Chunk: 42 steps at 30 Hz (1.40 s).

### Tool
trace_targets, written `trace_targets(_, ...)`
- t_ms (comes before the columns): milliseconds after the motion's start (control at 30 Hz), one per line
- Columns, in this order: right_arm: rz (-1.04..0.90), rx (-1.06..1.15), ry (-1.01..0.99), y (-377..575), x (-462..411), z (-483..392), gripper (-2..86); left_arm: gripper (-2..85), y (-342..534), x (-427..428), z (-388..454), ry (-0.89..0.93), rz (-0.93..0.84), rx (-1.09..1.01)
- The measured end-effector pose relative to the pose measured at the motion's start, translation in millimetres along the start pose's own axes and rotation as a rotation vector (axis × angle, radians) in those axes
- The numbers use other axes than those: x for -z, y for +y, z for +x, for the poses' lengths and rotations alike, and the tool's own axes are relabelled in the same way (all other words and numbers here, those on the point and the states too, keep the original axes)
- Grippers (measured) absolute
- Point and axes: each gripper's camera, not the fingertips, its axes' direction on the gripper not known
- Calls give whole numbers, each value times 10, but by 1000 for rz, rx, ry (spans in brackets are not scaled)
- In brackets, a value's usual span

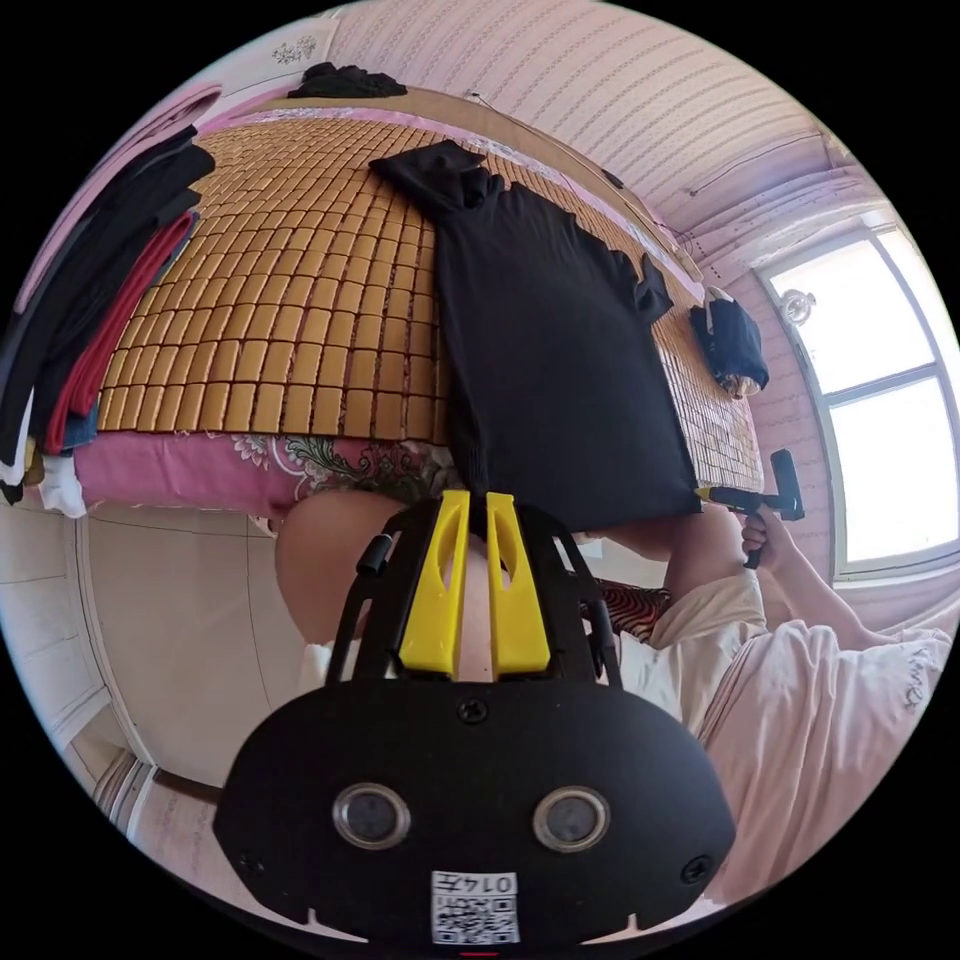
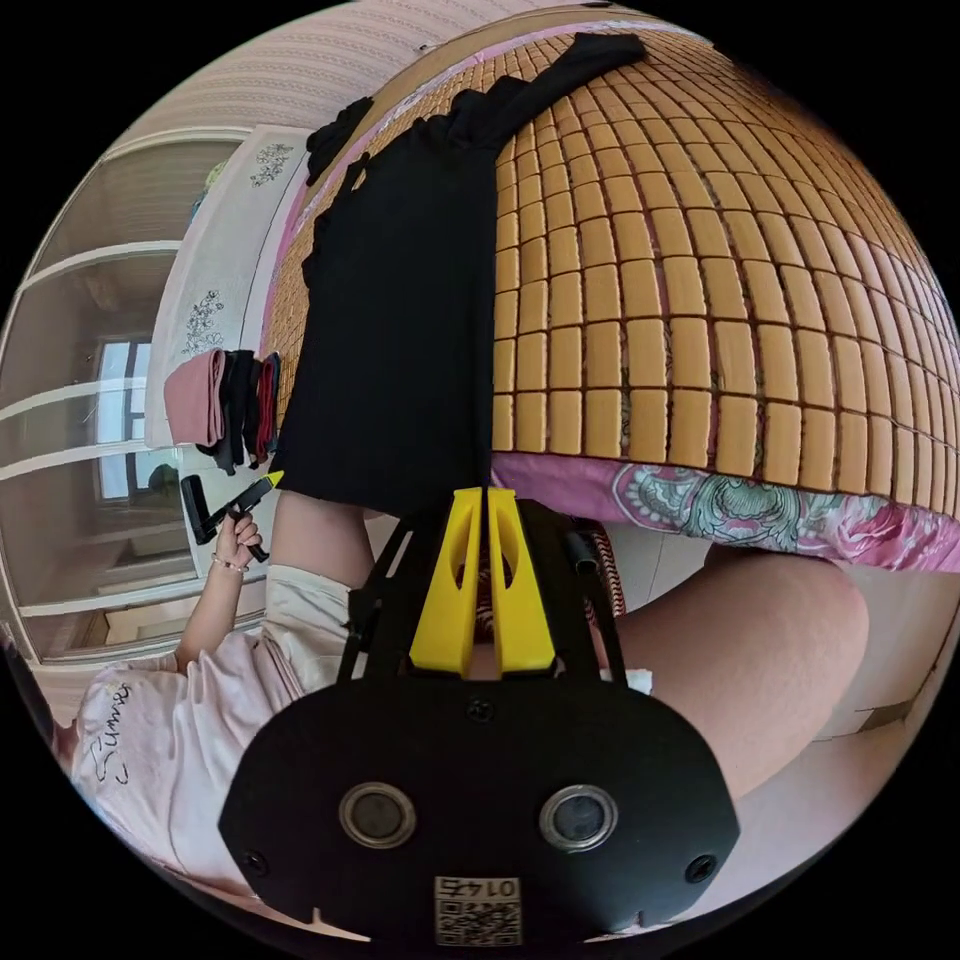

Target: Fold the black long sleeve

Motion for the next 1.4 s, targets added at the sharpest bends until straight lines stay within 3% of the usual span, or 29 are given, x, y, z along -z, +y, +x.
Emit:
trace_targets(333,-2,-104,116,18,-140,-9,38,59,154,-84,-29,-62,-10,25)
trace_targets(600,63,-43,235,-70,323,-18,53,51,70,-122,414,-87,12,-108)
trace_targets(900,259,24,351,-975,1129,45,72,52,-1316,-962,1803,15,0,-385)
trace_targets(1133,399,-69,455,-1982,1574,323,108,64,-2655,-2070,2927,119,-11,-537)
trace_targets(1400,403,-87,470,-2738,1438,706,86,65,-3503,-3018,3513,7,55,-573)
